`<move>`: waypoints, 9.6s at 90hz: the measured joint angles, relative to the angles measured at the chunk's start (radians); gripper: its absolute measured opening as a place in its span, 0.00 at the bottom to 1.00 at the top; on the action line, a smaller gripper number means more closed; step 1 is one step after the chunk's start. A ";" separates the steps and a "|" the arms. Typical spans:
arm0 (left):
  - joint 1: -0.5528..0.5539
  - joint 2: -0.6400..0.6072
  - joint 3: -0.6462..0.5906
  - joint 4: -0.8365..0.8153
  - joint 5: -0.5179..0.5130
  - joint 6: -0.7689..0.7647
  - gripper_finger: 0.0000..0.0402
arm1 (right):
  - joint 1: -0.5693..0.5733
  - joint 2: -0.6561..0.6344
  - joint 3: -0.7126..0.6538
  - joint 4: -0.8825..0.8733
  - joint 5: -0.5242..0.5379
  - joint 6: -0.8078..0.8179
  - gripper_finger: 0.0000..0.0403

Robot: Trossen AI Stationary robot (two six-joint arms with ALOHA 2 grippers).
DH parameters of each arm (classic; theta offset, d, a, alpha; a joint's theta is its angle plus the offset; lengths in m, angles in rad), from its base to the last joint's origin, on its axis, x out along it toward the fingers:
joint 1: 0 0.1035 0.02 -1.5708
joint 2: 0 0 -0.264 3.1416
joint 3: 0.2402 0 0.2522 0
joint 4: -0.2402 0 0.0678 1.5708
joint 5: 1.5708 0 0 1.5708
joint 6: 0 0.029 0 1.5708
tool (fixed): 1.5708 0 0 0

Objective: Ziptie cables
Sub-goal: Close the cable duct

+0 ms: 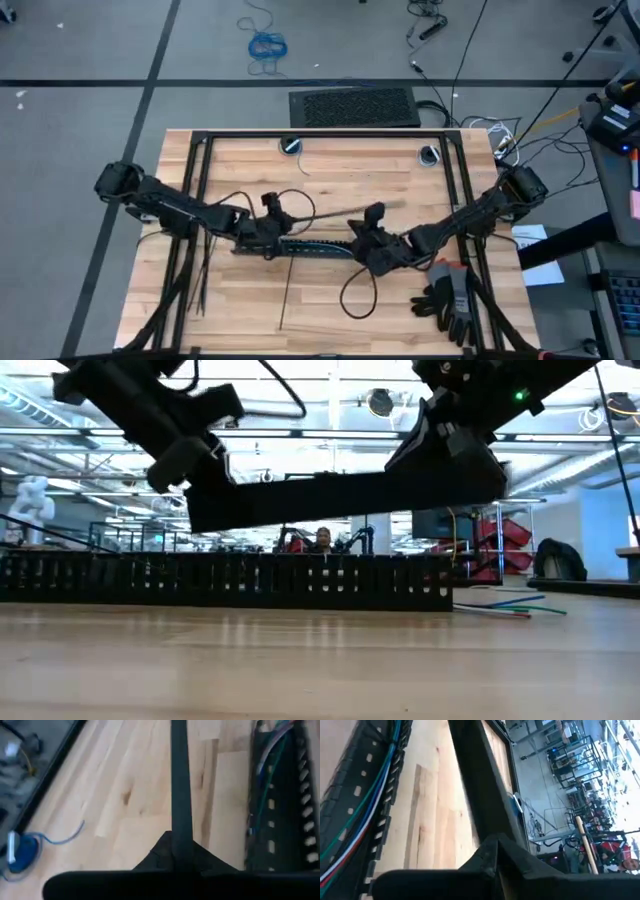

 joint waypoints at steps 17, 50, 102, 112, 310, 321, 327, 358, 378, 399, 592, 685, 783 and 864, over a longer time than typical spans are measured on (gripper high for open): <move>-0.065 0.000 0.004 0.029 -0.108 0.132 0.02 | 0.000 0.000 0.000 0.000 -0.007 0.030 0.00; -0.153 0.007 0.051 -0.016 -0.299 0.172 0.01 | -0.022 0.000 0.000 -0.063 -0.166 0.170 0.23; -0.190 0.126 0.119 -0.082 -0.365 0.232 0.01 | -0.046 -0.032 -0.002 -0.133 -0.557 0.487 0.34; -0.190 0.147 0.132 -0.088 -0.375 0.242 0.01 | -0.046 -0.084 -0.002 -0.162 -0.586 0.531 0.34; -0.240 0.573 0.508 0.113 -0.791 0.974 0.02 | -0.293 -0.121 0.000 -0.270 -0.980 0.482 0.53; -0.227 0.573 0.508 0.114 -0.779 0.970 0.02 | -0.300 -0.121 0.000 -0.277 -1.004 0.482 0.51; -0.217 0.572 0.508 0.115 -0.759 0.961 0.03 | -0.301 -0.121 0.000 -0.291 -1.000 0.487 0.51; -0.253 0.516 0.507 0.020 -0.676 0.432 0.13 | -0.298 -0.126 0.007 -0.375 -0.956 0.441 0.51; -0.286 0.507 0.508 -0.359 -0.598 -0.192 0.31 | -0.304 -0.121 -0.002 -0.439 -0.894 0.451 0.51; -0.387 0.469 0.508 -0.599 -0.555 -0.637 0.36 | -0.324 -0.121 -0.003 -0.551 -0.773 0.450 0.51; -0.365 0.087 0.133 -0.243 -0.057 -0.829 0.36 | -0.282 -0.121 0.000 -0.499 -0.786 0.496 0.52; -0.333 0.202 0.188 -0.136 0.125 -0.747 0.36 | -0.282 -0.122 0.000 -0.474 -0.787 0.584 0.52; -0.372 0.190 0.249 -0.207 0.155 -0.881 0.36 | -0.262 -0.121 0.000 -0.464 -0.786 0.641 0.52; -0.357 0.260 0.249 -0.253 0.153 -0.875 0.36 | -0.264 -0.121 0.000 -0.464 -0.790 0.622 0.52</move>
